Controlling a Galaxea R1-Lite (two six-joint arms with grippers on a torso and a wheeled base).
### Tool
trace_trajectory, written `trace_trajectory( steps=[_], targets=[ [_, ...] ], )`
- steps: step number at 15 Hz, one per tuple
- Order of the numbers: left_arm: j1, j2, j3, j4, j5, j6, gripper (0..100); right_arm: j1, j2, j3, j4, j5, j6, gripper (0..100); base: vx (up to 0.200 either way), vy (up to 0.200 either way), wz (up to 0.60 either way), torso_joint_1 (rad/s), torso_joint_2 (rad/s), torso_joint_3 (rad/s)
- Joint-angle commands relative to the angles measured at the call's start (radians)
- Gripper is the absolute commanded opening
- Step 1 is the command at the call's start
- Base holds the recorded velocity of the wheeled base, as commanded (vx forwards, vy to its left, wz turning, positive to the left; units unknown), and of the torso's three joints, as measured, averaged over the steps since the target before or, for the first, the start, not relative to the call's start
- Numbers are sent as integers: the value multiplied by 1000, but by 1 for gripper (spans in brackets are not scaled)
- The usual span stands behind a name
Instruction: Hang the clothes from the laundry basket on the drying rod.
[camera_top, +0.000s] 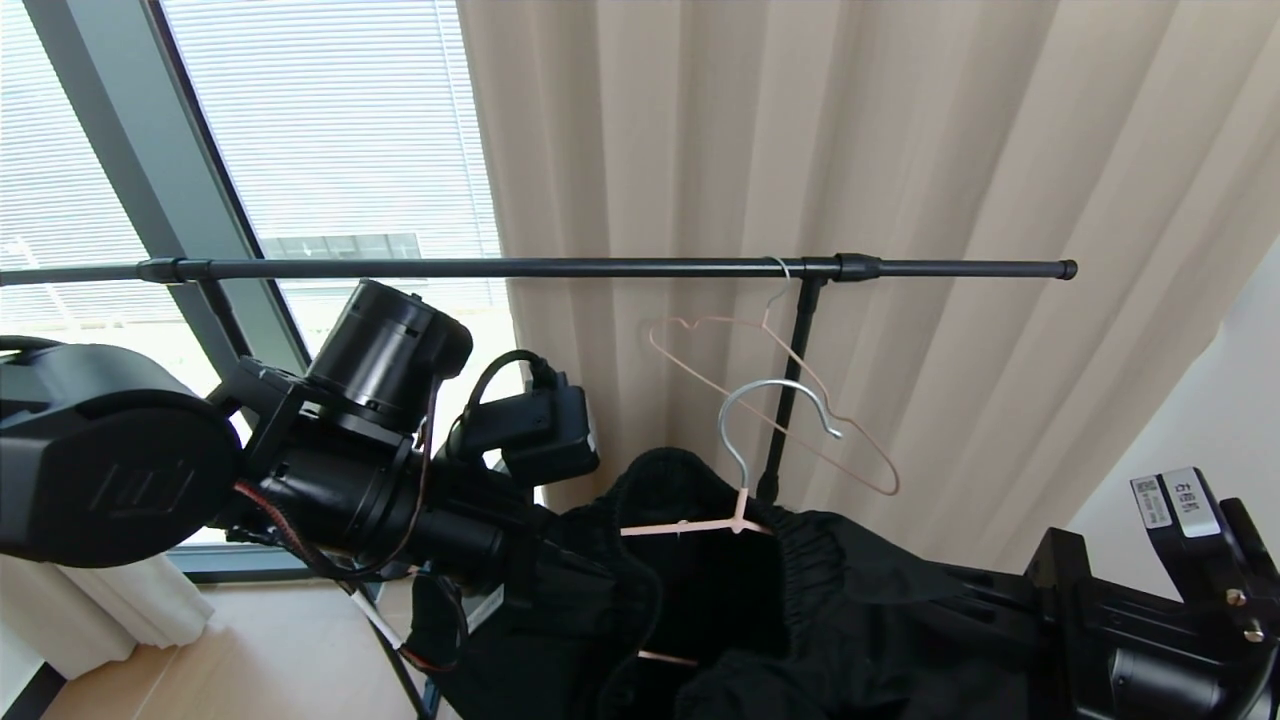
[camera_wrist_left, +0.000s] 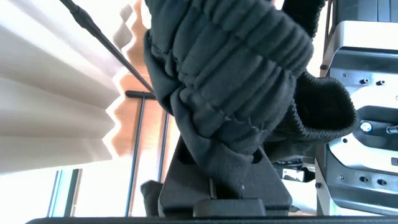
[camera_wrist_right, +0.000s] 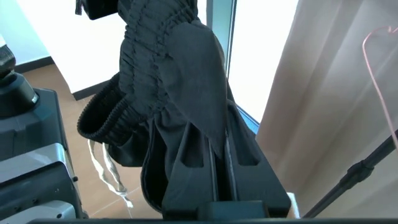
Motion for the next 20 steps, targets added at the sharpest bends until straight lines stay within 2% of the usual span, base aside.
trace_trajectory(
  steps=[1, 2, 5, 8, 10, 12, 15, 16, 20],
  targets=[
    [9, -21, 6, -11, 1, 0, 0, -4, 13, -3, -2, -2, 8, 0, 0, 0, 0, 0, 0, 0],
    [16, -24, 11, -27, 1, 0, 0, -7, 10, -3, -2, -2, 8, 100, 0, 0, 0, 0, 0, 0],
    [45, -30, 18, -47, 1, -1, 0, -40, 5, -3, -5, 3, 8, 100, 0, 0, 0, 0, 0, 0],
    [80, -49, 29, -51, 1, -5, 0, -106, -10, -1, -5, 90, 8, 100, 0, 0, 0, 0, 0, 0],
    [94, -66, 32, -51, 1, -5, 0, -132, -15, -3, -6, 107, 8, 100, 0, 0, 0, 0, 0, 0],
    [109, -90, 42, -51, 1, -5, 0, -178, -29, 8, -6, 187, 2, 100, 0, 0, 0, 0, 0, 0],
    [134, -119, 61, -51, 1, -8, 0, -321, -9, 33, -3, 429, -104, 100, 0, 0, 0, 0, 0, 0],
    [137, -129, 68, -51, 1, -14, 0, -349, 7, 31, -3, 452, -113, 100, 0, 0, 0, 0, 0, 0],
    [152, -159, 71, -51, 0, -20, 0, -355, 74, 31, -5, 451, -136, 100, 0, 0, 0, 0, 0, 0]
  ],
)
